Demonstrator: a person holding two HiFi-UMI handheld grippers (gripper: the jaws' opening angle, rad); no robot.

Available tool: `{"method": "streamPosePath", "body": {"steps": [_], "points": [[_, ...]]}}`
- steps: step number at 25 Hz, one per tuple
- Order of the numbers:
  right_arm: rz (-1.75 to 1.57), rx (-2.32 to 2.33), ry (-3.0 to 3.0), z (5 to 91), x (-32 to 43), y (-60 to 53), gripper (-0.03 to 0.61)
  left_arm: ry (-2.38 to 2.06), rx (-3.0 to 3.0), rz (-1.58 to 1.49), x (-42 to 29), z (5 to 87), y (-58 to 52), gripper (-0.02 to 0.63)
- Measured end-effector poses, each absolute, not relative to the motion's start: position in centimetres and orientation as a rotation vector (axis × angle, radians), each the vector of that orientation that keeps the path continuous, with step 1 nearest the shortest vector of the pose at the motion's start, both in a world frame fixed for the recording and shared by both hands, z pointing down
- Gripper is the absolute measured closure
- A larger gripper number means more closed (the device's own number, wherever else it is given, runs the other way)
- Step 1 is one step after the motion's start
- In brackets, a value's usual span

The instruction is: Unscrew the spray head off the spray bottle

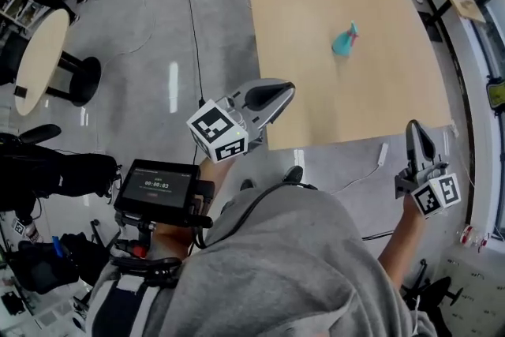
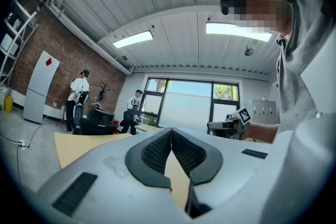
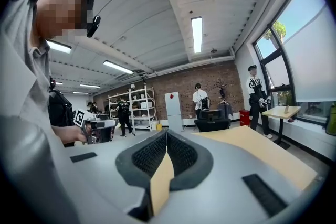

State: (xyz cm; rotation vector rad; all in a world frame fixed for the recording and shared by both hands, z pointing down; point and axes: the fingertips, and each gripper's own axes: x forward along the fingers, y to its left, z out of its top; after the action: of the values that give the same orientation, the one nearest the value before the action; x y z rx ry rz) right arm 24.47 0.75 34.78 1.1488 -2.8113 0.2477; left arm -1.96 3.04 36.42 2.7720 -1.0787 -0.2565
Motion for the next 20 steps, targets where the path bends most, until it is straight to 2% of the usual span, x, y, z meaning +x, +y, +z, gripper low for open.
{"method": "streamPosePath", "body": {"steps": [13, 20], "points": [[0.279, 0.954, -2.866, 35.7, 23.1, -7.9, 0.572, -1.126, 2.747, -0.216, 0.7, 36.2, -4.6, 0.609], [0.25, 1.05, -2.838, 35.2, 19.4, -11.8, 0.572, -1.044, 2.75, -0.244, -3.3, 37.5, -10.0, 0.609]]}}
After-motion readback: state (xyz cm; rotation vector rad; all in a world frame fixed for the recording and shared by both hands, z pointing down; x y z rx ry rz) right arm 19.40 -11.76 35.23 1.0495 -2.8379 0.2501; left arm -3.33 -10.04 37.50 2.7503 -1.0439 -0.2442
